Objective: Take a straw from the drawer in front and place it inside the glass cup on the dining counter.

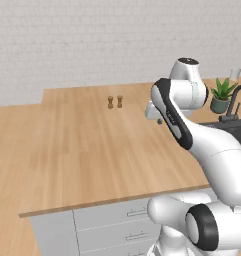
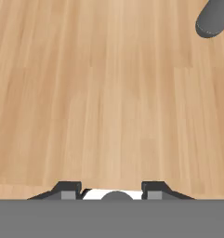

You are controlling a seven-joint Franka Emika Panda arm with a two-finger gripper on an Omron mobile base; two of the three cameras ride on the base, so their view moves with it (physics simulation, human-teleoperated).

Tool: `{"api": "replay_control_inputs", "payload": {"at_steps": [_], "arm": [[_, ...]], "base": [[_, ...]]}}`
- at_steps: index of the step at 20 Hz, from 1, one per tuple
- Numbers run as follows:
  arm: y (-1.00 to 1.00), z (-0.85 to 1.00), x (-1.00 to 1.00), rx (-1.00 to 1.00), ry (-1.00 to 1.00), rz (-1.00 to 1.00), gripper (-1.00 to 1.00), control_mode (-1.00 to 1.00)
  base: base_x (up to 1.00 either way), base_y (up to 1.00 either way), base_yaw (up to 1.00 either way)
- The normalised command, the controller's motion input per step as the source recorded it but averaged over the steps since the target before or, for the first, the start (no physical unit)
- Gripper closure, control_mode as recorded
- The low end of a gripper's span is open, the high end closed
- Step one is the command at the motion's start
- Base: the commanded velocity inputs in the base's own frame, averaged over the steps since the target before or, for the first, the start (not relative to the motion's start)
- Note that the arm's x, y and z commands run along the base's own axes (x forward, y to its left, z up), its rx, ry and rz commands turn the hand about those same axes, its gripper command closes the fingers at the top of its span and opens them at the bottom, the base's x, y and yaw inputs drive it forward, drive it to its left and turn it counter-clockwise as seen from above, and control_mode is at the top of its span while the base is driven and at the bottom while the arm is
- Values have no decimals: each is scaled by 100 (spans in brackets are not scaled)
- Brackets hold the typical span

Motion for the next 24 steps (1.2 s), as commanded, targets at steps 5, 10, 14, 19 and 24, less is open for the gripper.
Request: {"api": "replay_control_inputs", "payload": {"at_steps": [5,10,14,19,24], "arm": [[2,-2,-18,0,-4,0,-100,-100],[3,-5,-42,0,-15,0,-100,-100],[1,-1,-17,0,-1,0,-100,-100],[0,0,-2,0,1,0,-100,100],[0,0,0,0,0,0,-100,100]], "base": [[0,0,0],[0,0,0],[0,0,0],[-24,3,0],[-69,25,0]]}}
